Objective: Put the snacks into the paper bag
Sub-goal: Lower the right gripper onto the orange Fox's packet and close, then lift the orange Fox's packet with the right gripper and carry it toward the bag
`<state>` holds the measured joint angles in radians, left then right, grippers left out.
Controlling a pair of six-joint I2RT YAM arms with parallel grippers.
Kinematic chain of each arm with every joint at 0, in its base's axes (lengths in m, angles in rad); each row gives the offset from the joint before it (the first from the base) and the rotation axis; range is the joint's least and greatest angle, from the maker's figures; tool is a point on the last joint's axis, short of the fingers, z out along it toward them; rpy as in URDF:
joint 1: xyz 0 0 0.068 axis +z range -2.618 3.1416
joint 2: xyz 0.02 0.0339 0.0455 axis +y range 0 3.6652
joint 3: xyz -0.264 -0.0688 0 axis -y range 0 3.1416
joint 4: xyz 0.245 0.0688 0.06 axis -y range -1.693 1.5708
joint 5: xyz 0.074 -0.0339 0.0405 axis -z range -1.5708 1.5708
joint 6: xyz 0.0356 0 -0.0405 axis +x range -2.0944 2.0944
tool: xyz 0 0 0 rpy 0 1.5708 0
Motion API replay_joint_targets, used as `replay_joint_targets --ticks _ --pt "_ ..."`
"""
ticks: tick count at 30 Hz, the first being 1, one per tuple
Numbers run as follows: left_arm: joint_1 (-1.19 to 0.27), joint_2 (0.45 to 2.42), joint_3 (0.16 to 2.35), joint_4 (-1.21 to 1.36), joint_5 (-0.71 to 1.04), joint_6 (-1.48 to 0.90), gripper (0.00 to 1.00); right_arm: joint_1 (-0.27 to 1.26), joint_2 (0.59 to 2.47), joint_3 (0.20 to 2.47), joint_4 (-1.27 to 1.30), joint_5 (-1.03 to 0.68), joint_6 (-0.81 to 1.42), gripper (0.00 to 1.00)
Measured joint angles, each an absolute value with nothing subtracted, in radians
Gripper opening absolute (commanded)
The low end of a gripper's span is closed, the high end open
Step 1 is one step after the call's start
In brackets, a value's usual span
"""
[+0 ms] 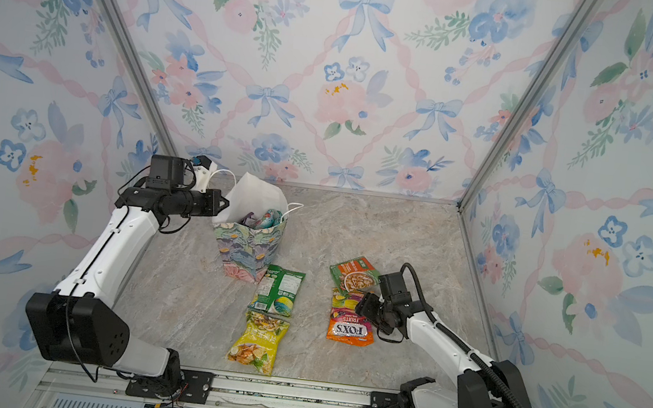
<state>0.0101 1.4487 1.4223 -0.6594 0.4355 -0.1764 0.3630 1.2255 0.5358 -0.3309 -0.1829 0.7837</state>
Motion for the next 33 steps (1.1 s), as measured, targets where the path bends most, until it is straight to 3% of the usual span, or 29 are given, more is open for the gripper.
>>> replay_joint_targets --ticks 6,19,33 --pt "0.01 1.449 1.422 -0.659 0.435 -0.176 0.0 0.405 1.282 0.535 -0.255 -0.234 0.798 0.52" --pt "0.01 1.449 1.422 -0.659 0.435 -0.176 0.0 0.483 1.355 0.537 -0.073 -0.284 0.879 0.03" --pt "0.01 1.449 1.422 -0.66 0.435 -0.176 0.0 0.554 1.293 0.691 -0.253 -0.231 0.852 0.0"
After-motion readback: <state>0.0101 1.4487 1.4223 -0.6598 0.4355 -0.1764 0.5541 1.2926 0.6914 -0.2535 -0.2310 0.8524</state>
